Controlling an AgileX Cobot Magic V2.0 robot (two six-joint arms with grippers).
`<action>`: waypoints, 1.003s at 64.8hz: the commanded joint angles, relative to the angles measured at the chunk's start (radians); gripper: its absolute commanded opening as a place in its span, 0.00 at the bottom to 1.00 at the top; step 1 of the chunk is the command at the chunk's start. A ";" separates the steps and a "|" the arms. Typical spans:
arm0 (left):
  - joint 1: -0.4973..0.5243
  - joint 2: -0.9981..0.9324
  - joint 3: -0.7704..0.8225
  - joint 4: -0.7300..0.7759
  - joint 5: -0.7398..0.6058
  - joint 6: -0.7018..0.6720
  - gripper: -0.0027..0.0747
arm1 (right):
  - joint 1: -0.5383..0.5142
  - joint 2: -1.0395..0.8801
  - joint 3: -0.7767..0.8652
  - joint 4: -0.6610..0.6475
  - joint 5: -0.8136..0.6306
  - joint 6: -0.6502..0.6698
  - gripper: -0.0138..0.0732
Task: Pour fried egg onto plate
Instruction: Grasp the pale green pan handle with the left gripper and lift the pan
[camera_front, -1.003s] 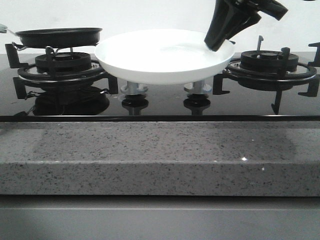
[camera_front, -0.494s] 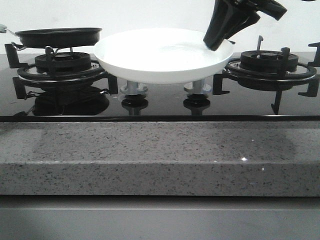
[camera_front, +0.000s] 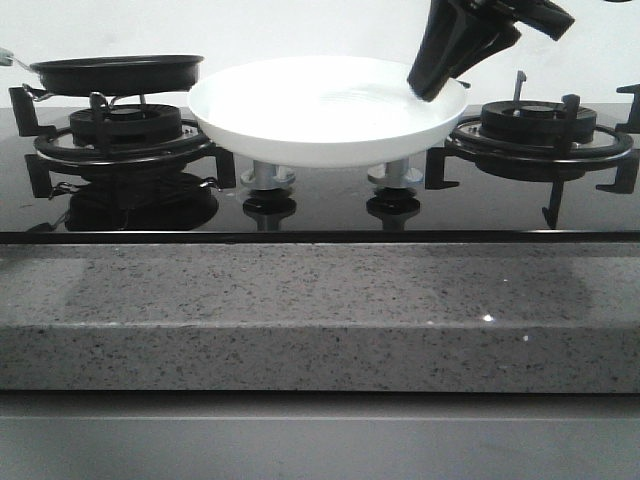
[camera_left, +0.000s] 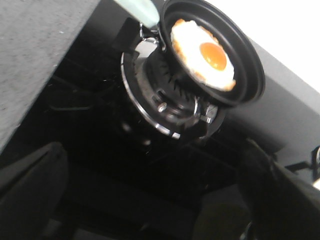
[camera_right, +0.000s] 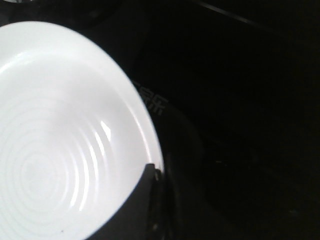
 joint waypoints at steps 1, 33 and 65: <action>0.042 0.064 -0.095 -0.162 0.024 0.080 0.90 | -0.002 -0.055 -0.025 0.041 -0.035 -0.011 0.09; 0.287 0.468 -0.364 -0.629 0.378 0.339 0.90 | -0.002 -0.055 -0.025 0.041 -0.035 -0.011 0.09; 0.250 0.691 -0.576 -0.692 0.453 0.359 0.90 | -0.002 -0.055 -0.025 0.041 -0.035 -0.011 0.09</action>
